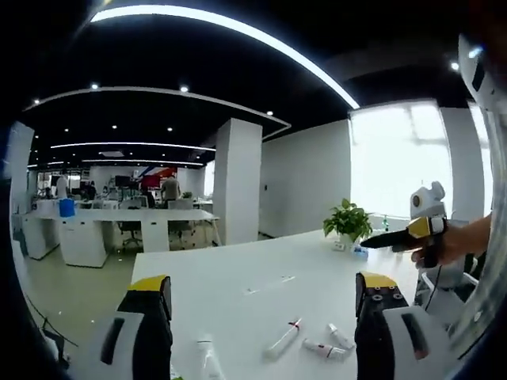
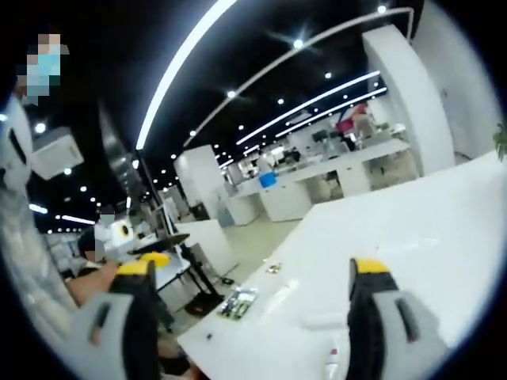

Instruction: Arrange the skincare products in the storage area until every visible bottle or jar stands upright without overlapping.

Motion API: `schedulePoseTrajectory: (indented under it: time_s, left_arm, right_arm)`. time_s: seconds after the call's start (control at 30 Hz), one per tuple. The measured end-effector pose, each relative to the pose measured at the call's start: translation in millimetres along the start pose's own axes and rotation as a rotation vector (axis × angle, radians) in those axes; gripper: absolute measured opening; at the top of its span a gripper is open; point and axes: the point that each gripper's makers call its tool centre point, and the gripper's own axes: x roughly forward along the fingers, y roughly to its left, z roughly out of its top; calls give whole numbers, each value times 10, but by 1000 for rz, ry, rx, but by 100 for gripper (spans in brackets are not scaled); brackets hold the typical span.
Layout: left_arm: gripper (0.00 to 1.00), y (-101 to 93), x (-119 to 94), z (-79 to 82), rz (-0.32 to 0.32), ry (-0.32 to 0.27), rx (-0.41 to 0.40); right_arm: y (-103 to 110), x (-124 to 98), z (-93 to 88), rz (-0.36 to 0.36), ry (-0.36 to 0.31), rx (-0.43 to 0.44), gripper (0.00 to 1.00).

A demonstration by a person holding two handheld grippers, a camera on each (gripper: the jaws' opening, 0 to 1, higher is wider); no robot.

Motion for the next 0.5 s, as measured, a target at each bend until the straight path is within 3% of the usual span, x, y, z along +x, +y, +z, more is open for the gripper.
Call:
schedulePoseTrajectory:
  time_s: [0.17,0.27,0.37,0.5]
  left_arm:
    - [100,242,128,-223,55,84,7]
    - [100,402,215,-298,80,101,27]
    - [100,618,299,-462,117,167,-17]
    - [100,907,422,-609,161,210,-52]
  right_arm:
    - [-91,-113,-58,-34,17,15,99]
    - [-148,-166,-32,-56,8,24,99]
    - [-188,-206,-11,-72,-1,23,99]
    - [-254,-247,-9,-98,-12,30,99]
